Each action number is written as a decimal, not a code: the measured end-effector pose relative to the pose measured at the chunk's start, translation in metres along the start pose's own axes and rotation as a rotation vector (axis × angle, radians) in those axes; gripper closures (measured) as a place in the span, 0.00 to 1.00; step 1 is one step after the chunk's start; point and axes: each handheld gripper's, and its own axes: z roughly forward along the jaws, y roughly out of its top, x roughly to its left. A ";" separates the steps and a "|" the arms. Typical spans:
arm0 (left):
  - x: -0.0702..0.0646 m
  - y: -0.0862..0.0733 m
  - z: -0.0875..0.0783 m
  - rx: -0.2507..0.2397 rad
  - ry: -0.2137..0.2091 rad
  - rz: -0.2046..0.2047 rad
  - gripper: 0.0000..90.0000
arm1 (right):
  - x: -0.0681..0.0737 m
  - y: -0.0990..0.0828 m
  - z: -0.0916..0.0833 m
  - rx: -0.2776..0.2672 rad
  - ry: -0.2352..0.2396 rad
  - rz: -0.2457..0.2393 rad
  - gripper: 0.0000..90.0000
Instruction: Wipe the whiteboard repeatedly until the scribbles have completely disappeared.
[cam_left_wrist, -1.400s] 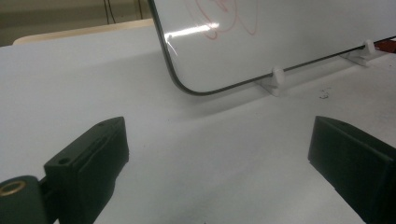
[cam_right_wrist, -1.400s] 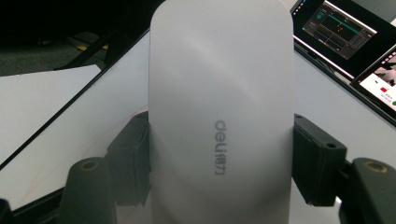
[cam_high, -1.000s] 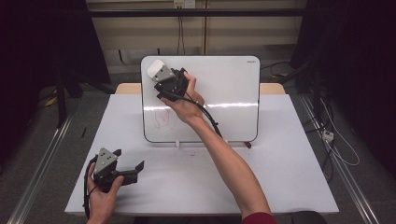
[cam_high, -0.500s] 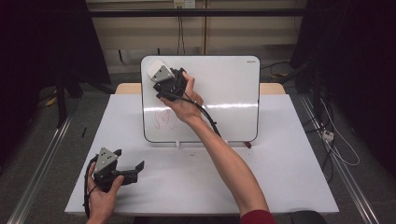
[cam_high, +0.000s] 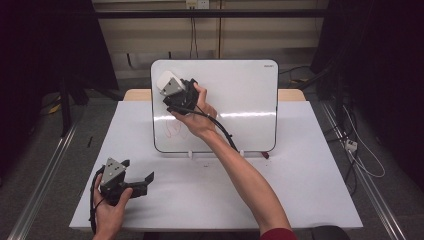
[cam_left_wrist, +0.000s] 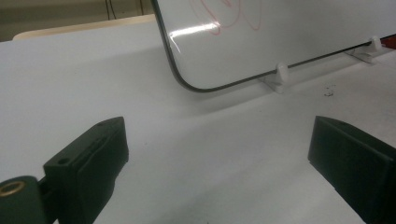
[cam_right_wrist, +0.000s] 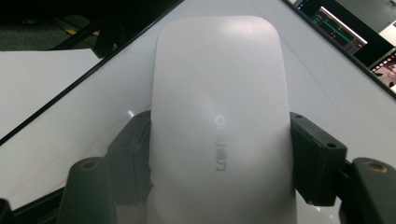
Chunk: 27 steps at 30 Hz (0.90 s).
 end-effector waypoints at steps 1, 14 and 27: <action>0.000 0.000 0.000 -0.001 -0.002 0.000 0.05 | 0.004 -0.002 -0.001 0.000 0.004 -0.012 0.35; -0.001 0.000 0.002 0.008 -0.012 -0.002 0.05 | 0.014 -0.009 -0.005 0.002 0.037 -0.049 0.35; 0.000 0.000 0.000 0.002 -0.010 -0.001 0.05 | -0.026 -0.001 -0.004 0.012 -0.035 0.046 0.35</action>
